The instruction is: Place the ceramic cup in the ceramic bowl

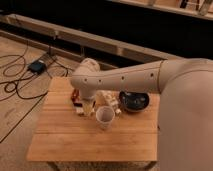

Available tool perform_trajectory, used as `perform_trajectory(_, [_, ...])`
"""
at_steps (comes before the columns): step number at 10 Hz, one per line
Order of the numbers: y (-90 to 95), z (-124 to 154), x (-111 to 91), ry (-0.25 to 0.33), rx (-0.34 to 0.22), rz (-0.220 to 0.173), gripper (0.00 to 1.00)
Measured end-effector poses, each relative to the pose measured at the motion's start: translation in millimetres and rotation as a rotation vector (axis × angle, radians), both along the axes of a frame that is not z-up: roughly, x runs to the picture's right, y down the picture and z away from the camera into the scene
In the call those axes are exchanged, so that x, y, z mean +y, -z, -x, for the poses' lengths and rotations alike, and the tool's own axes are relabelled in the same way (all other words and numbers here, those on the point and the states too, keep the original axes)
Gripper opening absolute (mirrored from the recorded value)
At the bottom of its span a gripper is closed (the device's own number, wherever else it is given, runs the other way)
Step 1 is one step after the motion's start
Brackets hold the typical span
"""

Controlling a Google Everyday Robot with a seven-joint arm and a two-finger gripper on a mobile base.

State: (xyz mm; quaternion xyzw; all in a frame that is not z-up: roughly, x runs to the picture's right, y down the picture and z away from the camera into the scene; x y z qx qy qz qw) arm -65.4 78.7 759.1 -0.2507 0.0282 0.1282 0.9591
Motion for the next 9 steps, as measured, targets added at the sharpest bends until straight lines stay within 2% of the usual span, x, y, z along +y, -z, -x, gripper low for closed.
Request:
perform_trajectory(3, [-2.6, -21.7, -8.3, -0.016, 0.028, -0.014, 0.8])
perform_trajectory(9, [-26.3, -63.1, -9.3, -0.06, 0.047, -0.009, 0.8])
